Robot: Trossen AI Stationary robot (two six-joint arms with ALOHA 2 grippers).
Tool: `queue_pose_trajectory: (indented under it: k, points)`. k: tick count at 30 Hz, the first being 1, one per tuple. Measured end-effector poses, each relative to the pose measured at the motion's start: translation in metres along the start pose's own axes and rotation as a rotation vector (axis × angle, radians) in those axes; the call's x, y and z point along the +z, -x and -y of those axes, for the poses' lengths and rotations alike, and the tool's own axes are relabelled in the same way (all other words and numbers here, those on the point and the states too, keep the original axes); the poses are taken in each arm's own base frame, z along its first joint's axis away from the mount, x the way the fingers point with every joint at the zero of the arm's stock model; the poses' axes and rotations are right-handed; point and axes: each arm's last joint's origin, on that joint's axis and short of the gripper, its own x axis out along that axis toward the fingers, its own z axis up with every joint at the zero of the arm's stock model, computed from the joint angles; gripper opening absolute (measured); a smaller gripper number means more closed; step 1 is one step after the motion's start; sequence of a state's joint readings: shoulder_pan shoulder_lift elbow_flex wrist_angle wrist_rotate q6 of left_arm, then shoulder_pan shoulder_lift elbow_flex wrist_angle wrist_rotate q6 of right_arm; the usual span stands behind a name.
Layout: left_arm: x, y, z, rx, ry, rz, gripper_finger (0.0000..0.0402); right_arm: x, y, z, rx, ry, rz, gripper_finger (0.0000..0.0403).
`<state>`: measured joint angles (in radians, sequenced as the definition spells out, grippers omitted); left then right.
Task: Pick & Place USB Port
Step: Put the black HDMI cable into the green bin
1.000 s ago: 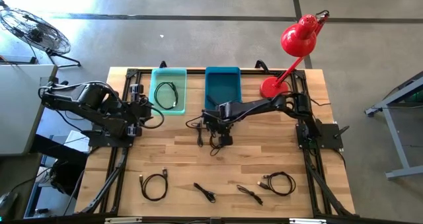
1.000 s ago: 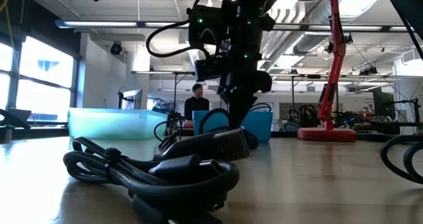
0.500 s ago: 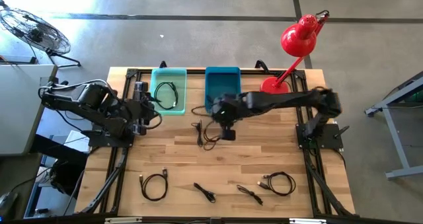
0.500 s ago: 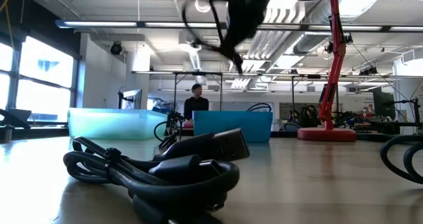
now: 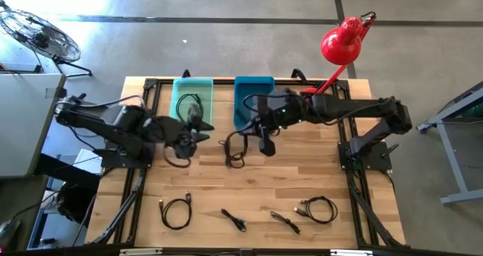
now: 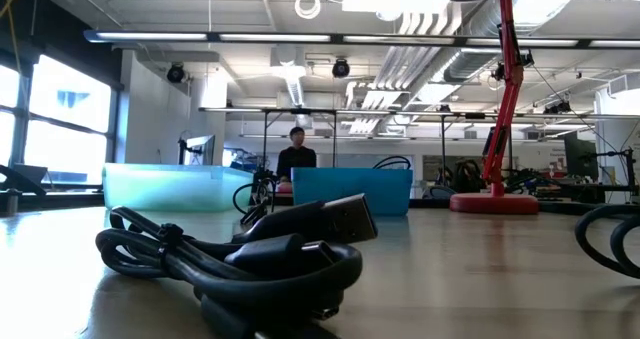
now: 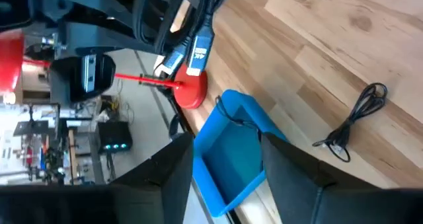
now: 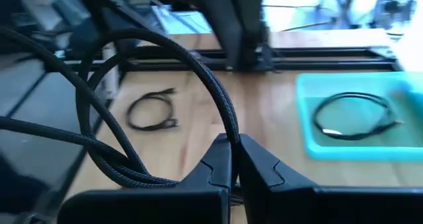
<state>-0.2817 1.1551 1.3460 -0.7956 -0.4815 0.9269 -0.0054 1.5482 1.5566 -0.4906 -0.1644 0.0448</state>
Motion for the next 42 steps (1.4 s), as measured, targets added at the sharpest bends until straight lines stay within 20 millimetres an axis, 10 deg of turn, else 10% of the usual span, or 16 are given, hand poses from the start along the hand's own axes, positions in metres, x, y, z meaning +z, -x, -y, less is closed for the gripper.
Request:
queue_pose_trajectory:
  k: [42]
  points:
    - [0.028, -0.024, -0.013, 0.132, -0.127, 0.163, 0.0147, 0.003, -0.005, 0.003, 0.118, 0.026, 0.038, 0.0001]
